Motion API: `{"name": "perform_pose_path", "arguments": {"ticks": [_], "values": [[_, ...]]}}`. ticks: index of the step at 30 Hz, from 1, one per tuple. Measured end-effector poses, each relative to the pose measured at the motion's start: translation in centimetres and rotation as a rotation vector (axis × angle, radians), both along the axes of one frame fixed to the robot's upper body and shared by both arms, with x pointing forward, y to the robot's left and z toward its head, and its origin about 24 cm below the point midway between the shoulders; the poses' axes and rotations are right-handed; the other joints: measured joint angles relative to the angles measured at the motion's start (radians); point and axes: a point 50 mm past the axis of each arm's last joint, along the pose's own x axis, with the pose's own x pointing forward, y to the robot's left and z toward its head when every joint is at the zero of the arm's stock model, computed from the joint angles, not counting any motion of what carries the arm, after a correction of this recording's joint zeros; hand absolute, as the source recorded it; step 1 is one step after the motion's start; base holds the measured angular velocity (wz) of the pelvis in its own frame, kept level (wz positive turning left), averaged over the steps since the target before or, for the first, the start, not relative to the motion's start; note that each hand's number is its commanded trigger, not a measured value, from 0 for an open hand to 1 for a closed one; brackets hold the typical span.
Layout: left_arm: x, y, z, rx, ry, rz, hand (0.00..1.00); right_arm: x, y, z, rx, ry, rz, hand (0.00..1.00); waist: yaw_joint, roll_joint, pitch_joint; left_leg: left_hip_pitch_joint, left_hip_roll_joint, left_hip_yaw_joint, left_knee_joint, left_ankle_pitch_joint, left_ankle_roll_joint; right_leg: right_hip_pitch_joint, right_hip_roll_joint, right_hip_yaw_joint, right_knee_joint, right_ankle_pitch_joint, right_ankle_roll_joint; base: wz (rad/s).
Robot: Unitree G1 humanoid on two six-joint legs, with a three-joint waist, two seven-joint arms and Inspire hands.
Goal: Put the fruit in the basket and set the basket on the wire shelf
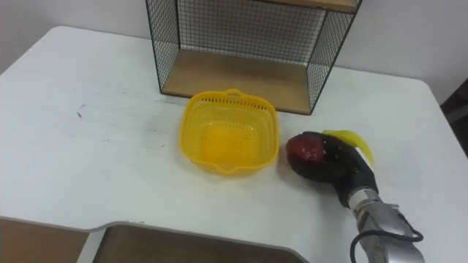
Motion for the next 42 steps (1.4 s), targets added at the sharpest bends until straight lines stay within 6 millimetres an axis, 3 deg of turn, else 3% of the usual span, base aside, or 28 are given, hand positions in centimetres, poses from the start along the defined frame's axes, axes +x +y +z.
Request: {"name": "perform_pose_path", "arguments": {"ticks": [8, 15, 18, 23, 27, 34, 39, 42], "values": [[-0.6, -0.2, 0.0, -0.004, 0.015, 0.019, 0.00, -0.2, 0.7, -0.4, 0.231, -0.044, -0.119, 1.00, -0.021, 0.029, -0.0177, 0.017, 0.004, 0.009, 0.000, -0.001, -0.001, 0.012, 0.002, 0.000, 0.000, 0.000, 0.000, -0.02], [-0.8, -0.8, -0.2, -0.013, 0.021, 0.026, 0.00, -0.1, 0.8, -0.2, 0.298, -0.062, -0.147, 1.00, -0.027, 0.041, -0.0189, 0.020, 0.004, 0.009, -0.001, -0.001, -0.002, 0.015, 0.002, 0.003, 0.001, 0.001, -0.002, 0.00], [-1.1, -1.2, -0.3, -0.022, 0.028, 0.025, 0.00, 0.5, 1.0, 0.8, 0.295, -0.101, -0.143, 1.00, -0.029, 0.044, -0.0178, 0.019, 0.004, 0.010, 0.001, -0.001, -0.002, 0.015, 0.003, 0.006, -0.003, 0.001, -0.002, 0.00], [-1.2, -1.3, -0.3, -0.025, 0.030, 0.026, 0.00, 2.0, 2.1, 4.7, 0.288, -0.258, -0.085, 1.00, -0.030, 0.042, -0.0180, 0.011, 0.002, 0.004, 0.001, 0.000, -0.001, 0.009, 0.003, 0.002, -0.015, 0.003, -0.001, 0.02], [-1.1, -1.4, -0.3, -0.028, 0.028, 0.021, 0.00, 2.3, 2.8, 6.1, 0.289, -0.316, -0.045, 1.00, -0.027, 0.037, -0.0168, 0.010, 0.003, 0.003, -0.002, 0.000, -0.001, 0.011, 0.004, 0.001, -0.014, 0.003, -0.001, 0.01], [-0.6, -1.4, -0.4, -0.028, 0.017, 0.013, 0.00, 3.0, 3.5, 8.0, 0.182, -0.386, 0.036, 1.00, -0.023, 0.023, -0.0090, 0.009, 0.004, 0.006, -0.001, 0.000, -0.001, 0.002, 0.004, 0.003, -0.013, 0.003, -0.002, -0.01], [-0.3, -1.3, -0.4, -0.032, 0.013, 0.009, 0.00, 3.1, 4.7, 8.8, -0.094, -0.394, 0.166, 1.00, -0.003, 0.020, -0.0111, 0.002, 0.007, 0.020, -0.012, 0.000, -0.002, -0.015, 0.005, 0.015, 0.003, 0.004, -0.002, -0.10], [0.2, -1.2, -0.3, -0.030, 0.001, 0.005, 0.00, 3.2, 5.4, 9.8, -0.168, -0.430, 0.227, 1.00, 0.000, 0.014, -0.0150, -0.007, 0.006, 0.020, -0.012, 0.000, -0.002, -0.021, 0.004, 0.013, 0.003, 0.004, -0.002, 0.01]]}}
